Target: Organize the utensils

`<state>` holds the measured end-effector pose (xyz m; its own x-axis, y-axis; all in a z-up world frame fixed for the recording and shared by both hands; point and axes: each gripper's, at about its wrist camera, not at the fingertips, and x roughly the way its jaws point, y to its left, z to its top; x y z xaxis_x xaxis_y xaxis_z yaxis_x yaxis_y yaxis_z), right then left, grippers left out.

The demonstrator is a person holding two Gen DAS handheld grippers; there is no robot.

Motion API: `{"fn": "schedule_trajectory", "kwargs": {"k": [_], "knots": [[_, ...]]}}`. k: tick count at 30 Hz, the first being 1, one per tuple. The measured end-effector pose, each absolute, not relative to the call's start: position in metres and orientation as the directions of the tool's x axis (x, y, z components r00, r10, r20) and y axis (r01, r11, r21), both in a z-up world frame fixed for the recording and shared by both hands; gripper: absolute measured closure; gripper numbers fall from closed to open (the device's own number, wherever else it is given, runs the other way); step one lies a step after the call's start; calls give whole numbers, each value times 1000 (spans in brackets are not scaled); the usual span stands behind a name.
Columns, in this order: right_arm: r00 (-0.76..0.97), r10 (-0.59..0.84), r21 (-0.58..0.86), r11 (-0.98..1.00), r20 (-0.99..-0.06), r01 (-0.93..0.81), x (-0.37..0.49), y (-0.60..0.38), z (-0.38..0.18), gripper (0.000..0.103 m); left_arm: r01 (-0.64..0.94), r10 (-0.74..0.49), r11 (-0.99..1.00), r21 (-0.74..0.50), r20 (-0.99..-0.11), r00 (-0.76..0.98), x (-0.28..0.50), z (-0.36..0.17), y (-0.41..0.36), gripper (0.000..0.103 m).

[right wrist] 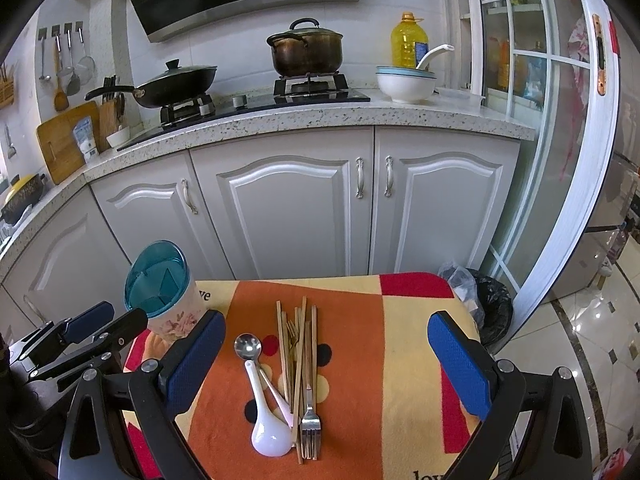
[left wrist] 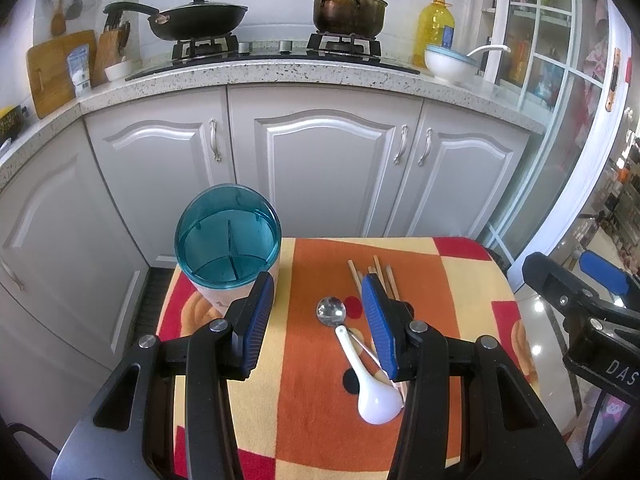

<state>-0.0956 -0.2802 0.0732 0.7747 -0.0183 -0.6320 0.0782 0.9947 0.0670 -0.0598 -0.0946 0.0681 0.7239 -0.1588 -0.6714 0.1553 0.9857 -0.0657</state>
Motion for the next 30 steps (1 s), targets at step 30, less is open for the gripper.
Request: {"fn": "schedule_trajectory", "kwargs": {"k": [30], "knots": [[747, -8, 74, 994, -665, 77, -84, -279, 61, 2, 151, -158, 986, -72, -690, 706, -51, 55, -96, 58]]}}
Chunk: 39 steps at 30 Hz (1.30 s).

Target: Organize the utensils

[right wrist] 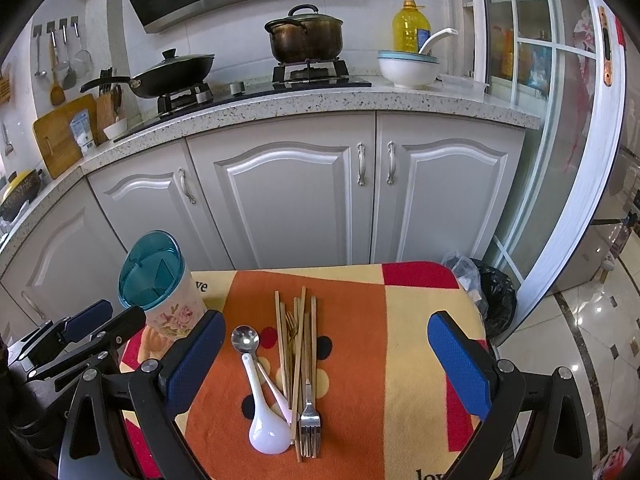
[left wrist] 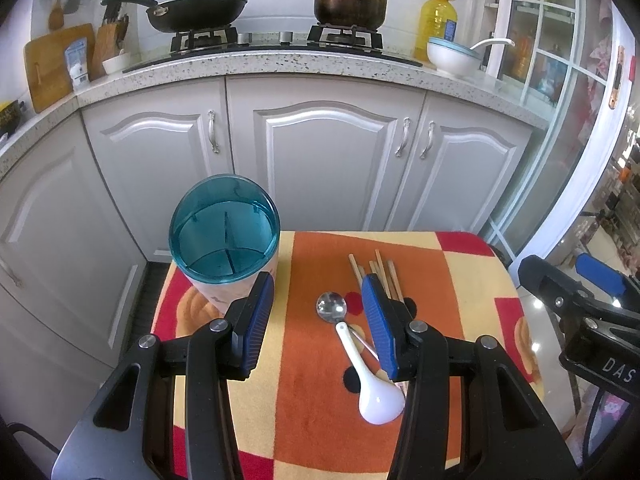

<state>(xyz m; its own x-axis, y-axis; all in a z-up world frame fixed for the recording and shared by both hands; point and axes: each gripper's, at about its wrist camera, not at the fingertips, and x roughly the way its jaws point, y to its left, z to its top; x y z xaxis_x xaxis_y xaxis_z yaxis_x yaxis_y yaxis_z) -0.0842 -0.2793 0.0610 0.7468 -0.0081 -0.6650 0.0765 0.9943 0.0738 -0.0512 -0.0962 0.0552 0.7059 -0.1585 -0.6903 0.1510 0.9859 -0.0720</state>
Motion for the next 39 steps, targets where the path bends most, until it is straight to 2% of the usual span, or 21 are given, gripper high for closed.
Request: {"fn": "schedule_trajectory", "kwargs": {"k": [33, 39], "knots": [[717, -10, 64, 995, -697, 76, -78, -288, 53, 2, 159, -172, 983, -86, -720, 673, -45, 47, -101, 58], [703, -4, 67, 995, -711, 73, -75, -290, 47, 2, 153, -204, 979, -138, -746, 634, -37, 38, -93, 58]]}}
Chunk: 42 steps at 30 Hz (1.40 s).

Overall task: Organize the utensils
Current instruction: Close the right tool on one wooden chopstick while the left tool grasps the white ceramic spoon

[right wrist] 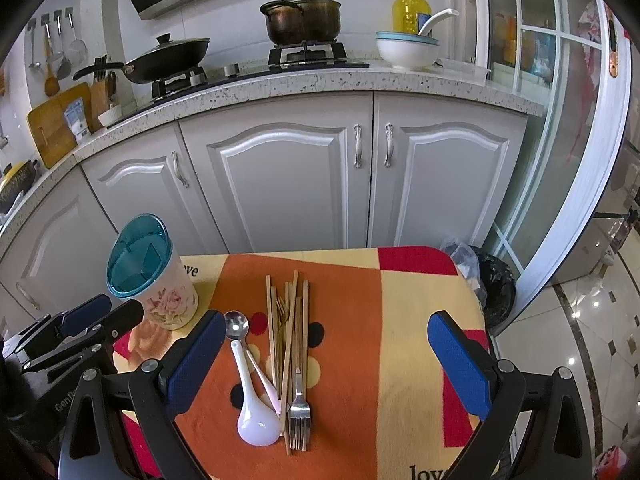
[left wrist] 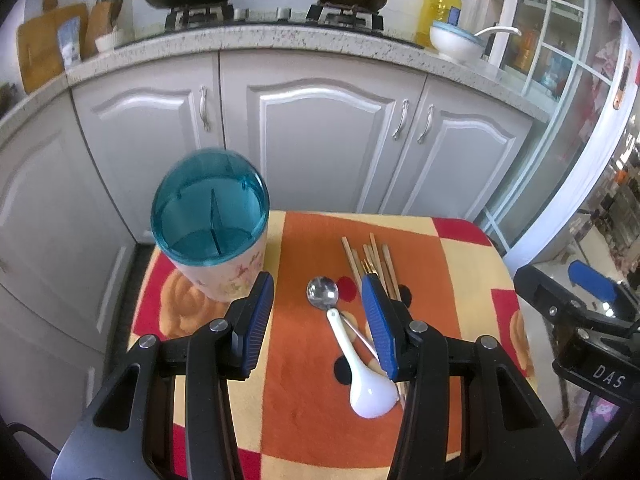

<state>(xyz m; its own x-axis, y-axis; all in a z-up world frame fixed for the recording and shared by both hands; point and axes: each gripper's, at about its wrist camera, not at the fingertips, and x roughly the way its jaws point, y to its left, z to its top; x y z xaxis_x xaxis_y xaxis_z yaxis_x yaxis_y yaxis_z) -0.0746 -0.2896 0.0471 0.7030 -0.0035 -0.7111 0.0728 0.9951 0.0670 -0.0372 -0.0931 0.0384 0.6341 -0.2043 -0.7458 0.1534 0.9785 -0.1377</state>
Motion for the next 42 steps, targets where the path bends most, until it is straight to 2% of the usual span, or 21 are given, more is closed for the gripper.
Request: {"fn": "schedule_trajectory", "kwargs": {"k": [5, 10, 11, 13, 18, 23, 25, 27, 31, 35, 37, 40, 42], "knots": [[660, 35, 92, 994, -751, 52, -65, -295, 23, 2, 125, -252, 967, -221, -794, 553, -26, 10, -80, 58], [582, 113, 146, 989, -805, 10, -48, -302, -24, 2, 115, -257, 966, -230, -855, 451, -18, -36, -82, 58], [568, 113, 140, 990, -815, 4, -44, -303, -34, 5, 120, -264, 965, -235, -866, 425, -16, -47, -85, 58], [544, 136, 153, 988, -828, -15, -35, -304, -49, 23, 130, -263, 965, -229, -880, 396, -12, -63, -91, 58], [482, 236, 247, 968, -844, -42, -11, -308, -76, 43, 115, -272, 962, -247, -890, 366, 6, -90, -106, 58], [456, 257, 241, 966, -852, -95, 10, -302, -89, 46, 101, -280, 960, -261, -894, 350, 27, -108, -116, 58], [441, 273, 256, 962, -855, -99, 20, -303, -95, 52, 107, -283, 959, -262, -895, 345, 33, -113, -121, 59], [428, 290, 277, 956, -856, -94, 32, -305, -101, 56, 113, -277, 961, -253, -896, 348, 35, -115, -125, 63], [390, 295, 280, 955, -872, -94, 57, -301, -117, 71, 136, -286, 958, -253, -892, 351, 40, -115, -129, 76], [386, 292, 282, 956, -875, -84, 71, -300, -126, 79, 152, -322, 946, -286, -886, 334, 44, -116, -132, 89], [387, 291, 282, 956, -875, -83, 76, -301, -126, 86, 159, -327, 944, -290, -889, 320, 44, -117, -136, 90], [377, 307, 288, 952, -874, -107, 81, -301, -130, 89, 172, -324, 944, -282, -893, 313, 42, -117, -135, 90], [389, 262, 227, 965, -883, -134, 79, -300, -126, 90, 170, -323, 944, -282, -896, 306, 41, -116, -130, 90]]}}
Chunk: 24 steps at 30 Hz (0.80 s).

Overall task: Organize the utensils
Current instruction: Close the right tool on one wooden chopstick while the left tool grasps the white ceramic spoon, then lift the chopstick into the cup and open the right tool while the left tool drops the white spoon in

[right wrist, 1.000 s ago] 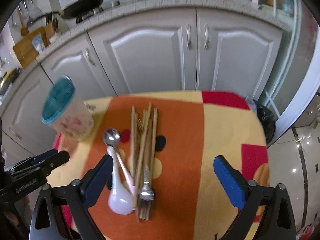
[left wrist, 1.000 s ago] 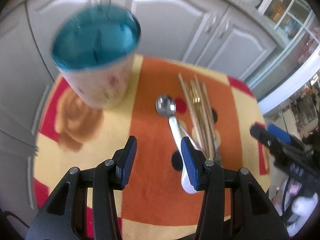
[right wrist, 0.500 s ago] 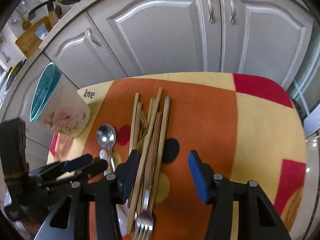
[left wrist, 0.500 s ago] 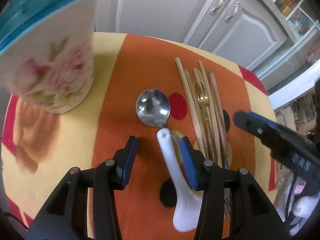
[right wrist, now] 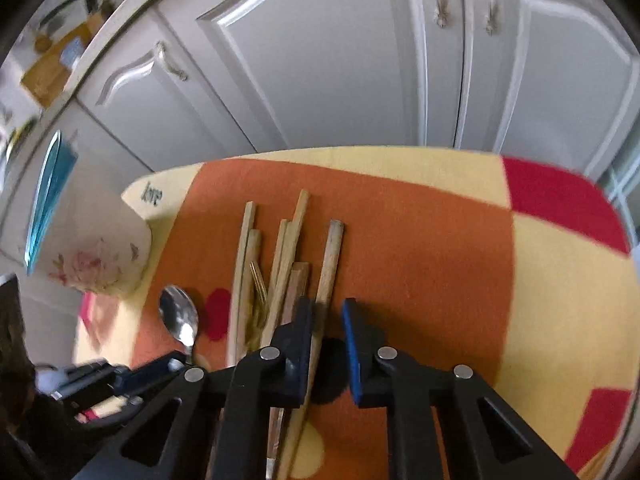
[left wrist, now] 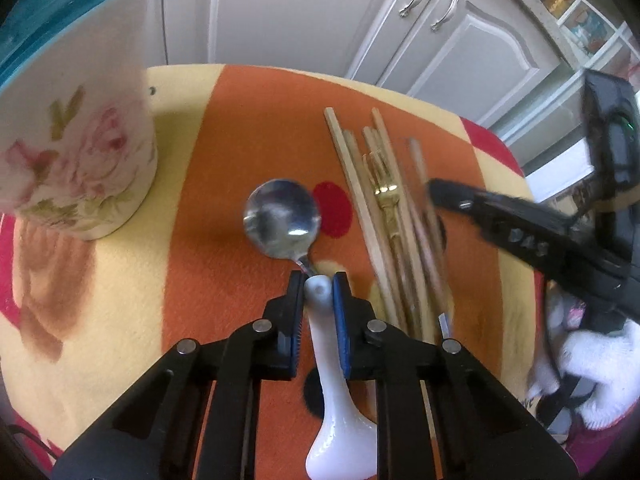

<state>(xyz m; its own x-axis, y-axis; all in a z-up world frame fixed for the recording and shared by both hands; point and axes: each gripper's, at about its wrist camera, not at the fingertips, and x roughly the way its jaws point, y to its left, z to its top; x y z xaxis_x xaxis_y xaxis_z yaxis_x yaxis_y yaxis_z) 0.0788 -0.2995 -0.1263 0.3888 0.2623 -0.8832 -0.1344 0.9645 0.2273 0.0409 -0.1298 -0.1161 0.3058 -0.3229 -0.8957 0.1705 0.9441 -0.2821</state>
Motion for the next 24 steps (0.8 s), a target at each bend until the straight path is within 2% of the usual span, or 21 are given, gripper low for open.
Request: {"fn": "schedule_trajectory", "kwargs": {"k": [3, 4, 8, 18, 24], "knots": [[399, 118, 88, 992, -909, -94, 72, -314, -124, 95, 163, -321, 945, -283, -898, 301, 40, -115, -121, 90], [390, 115, 95, 993, -913, -72, 69, -323, -126, 95, 161, -328, 943, -292, -897, 296, 39, -116, -118, 90], [370, 288, 311, 950, -883, 4, 63, -353, -127, 94, 171, -347, 936, -309, -896, 276, 36, -117, -113, 90], [360, 366, 385, 923, -858, -20, 95, -324, -131, 92, 226, -309, 941, -250, -910, 277, 34, -119, -127, 91], [335, 362, 377, 926, -870, -21, 116, -311, -135, 92, 199, -340, 935, -294, -903, 263, 35, -117, -122, 91]]}}
